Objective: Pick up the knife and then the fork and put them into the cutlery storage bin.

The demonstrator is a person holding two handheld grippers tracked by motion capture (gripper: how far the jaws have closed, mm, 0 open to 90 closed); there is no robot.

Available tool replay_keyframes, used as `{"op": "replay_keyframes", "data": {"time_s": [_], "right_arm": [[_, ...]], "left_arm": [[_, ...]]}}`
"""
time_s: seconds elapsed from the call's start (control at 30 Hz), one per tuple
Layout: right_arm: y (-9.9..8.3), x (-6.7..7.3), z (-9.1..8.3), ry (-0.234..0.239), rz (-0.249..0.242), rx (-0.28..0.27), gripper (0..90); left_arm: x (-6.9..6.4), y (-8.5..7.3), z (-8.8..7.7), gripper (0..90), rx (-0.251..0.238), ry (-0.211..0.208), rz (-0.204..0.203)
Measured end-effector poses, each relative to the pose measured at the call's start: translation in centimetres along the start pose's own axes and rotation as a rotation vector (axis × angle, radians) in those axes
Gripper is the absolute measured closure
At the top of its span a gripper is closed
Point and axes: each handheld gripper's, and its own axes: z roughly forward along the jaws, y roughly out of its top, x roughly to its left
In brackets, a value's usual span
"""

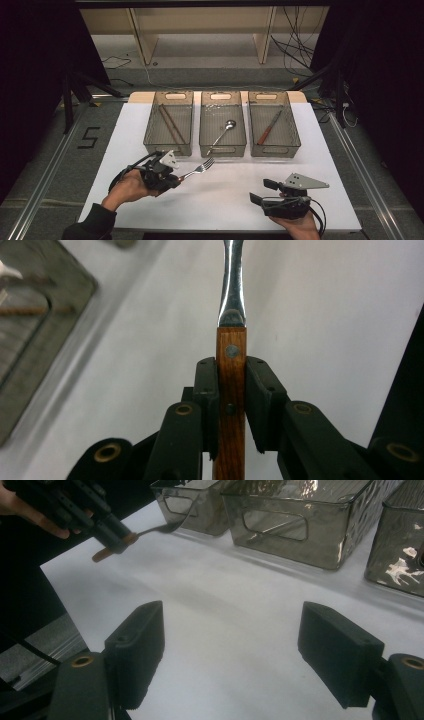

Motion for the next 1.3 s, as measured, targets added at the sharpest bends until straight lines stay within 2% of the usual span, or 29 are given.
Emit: {"op": "replay_keyframes", "data": {"time_s": [0.13,0.43,0.6,0.67,0.77,1.1,1.3], "right_arm": [[0.0,0.0,0.0,-0.002,-0.001,0.000,27.5],[0.0,0.0,-0.1,0.000,-0.003,-0.001,27.5],[0.0,0.0,-0.1,0.001,-0.005,-0.009,27.5],[0.0,0.0,-0.1,0.001,-0.005,-0.009,27.5],[0.0,0.0,-0.1,0.001,-0.008,-0.009,27.5],[0.0,0.0,-0.2,0.008,-0.008,-0.013,27.5],[0.0,-0.1,-0.3,0.009,-0.007,-0.018,27.5]], "left_arm": [[-0.1,2.2,0.1,76.6,-0.058,0.000,-0.021],[-0.1,7.2,0.6,76.6,-0.120,0.001,-0.004],[0.6,9.7,0.8,76.5,-0.181,-0.013,-0.029],[0.8,11.0,0.9,76.6,-0.207,-0.005,-0.033],[1.0,12.6,1.4,76.6,-0.233,-0.021,-0.046],[1.3,17.4,3.5,76.6,-0.260,-0.039,-0.070],[1.3,19.6,4.4,76.6,-0.277,-0.043,-0.079]]}}
